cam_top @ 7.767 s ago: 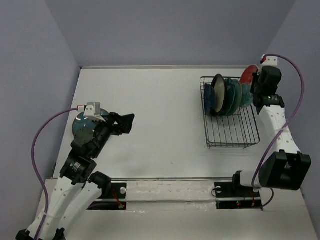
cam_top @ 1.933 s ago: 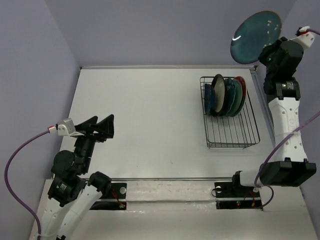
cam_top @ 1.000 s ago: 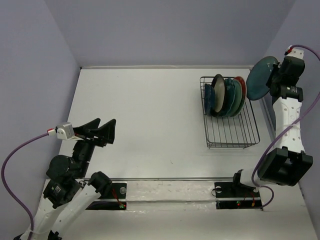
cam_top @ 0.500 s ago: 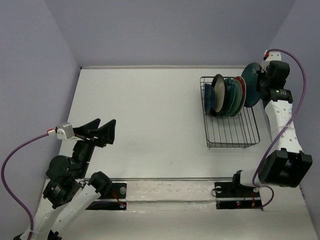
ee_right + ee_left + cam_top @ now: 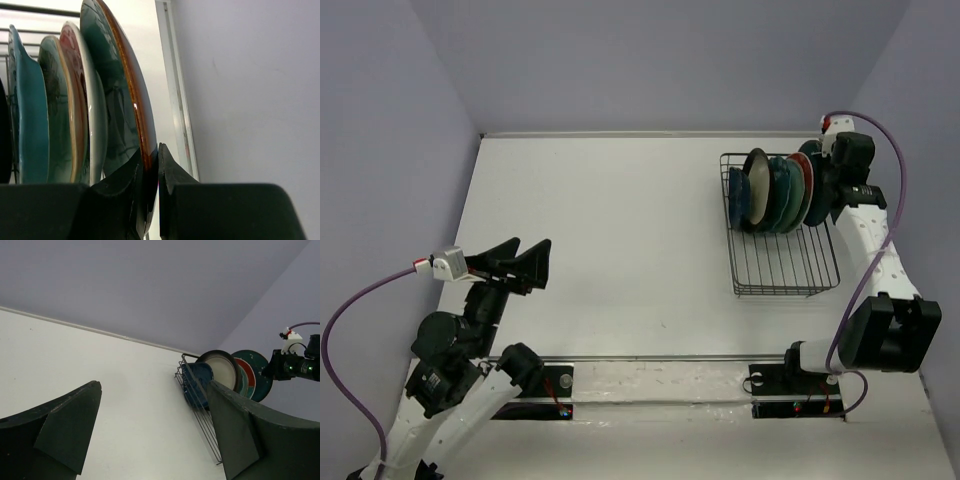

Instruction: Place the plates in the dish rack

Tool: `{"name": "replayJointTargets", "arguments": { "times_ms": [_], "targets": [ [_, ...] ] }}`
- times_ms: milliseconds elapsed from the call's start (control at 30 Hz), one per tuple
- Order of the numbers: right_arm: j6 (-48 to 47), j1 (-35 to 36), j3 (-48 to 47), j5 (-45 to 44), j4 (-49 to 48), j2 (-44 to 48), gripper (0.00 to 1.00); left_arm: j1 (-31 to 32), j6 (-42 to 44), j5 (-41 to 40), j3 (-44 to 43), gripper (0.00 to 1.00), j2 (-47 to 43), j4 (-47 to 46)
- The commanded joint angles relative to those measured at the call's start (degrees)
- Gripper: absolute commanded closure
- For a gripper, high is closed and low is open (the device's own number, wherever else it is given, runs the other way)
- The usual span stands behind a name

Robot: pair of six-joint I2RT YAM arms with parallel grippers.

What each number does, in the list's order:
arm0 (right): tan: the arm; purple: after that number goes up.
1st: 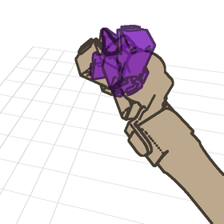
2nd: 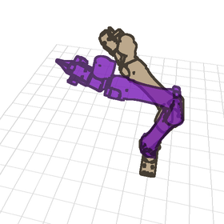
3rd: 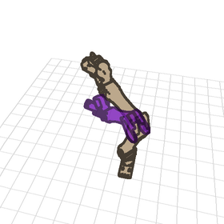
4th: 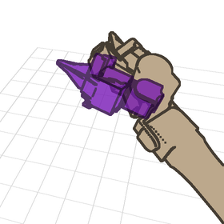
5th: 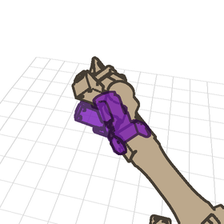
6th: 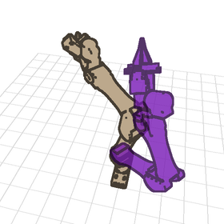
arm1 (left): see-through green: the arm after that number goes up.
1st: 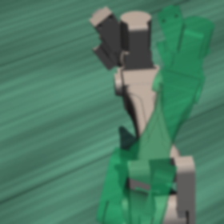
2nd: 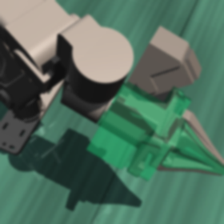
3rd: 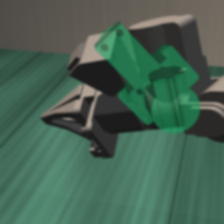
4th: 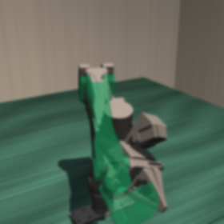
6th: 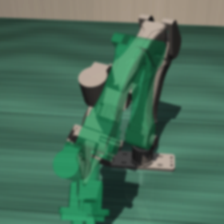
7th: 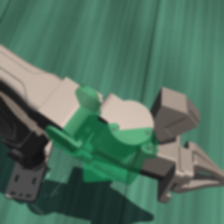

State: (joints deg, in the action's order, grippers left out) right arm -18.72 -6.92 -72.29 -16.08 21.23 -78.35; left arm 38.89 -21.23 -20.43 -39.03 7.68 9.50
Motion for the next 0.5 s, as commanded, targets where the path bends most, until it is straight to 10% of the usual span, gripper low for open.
{"name": "replayJointTargets", "arguments": {
  "times_ms": [0, 467],
  "targets": [
    [-1.58, 1.29, -0.22, -4.13, -12.62, 1.45, 0.93, 0.22, 0.75, -1.02, -0.44, 0.03, -0.48, -1.94],
    [4.92, 4.46, 0.05, -8.79, -14.91, -2.34, 0.85, 0.13, 0.76, -1.28, -0.61, 0.03, 0.67, -1.50]
  ]
}}
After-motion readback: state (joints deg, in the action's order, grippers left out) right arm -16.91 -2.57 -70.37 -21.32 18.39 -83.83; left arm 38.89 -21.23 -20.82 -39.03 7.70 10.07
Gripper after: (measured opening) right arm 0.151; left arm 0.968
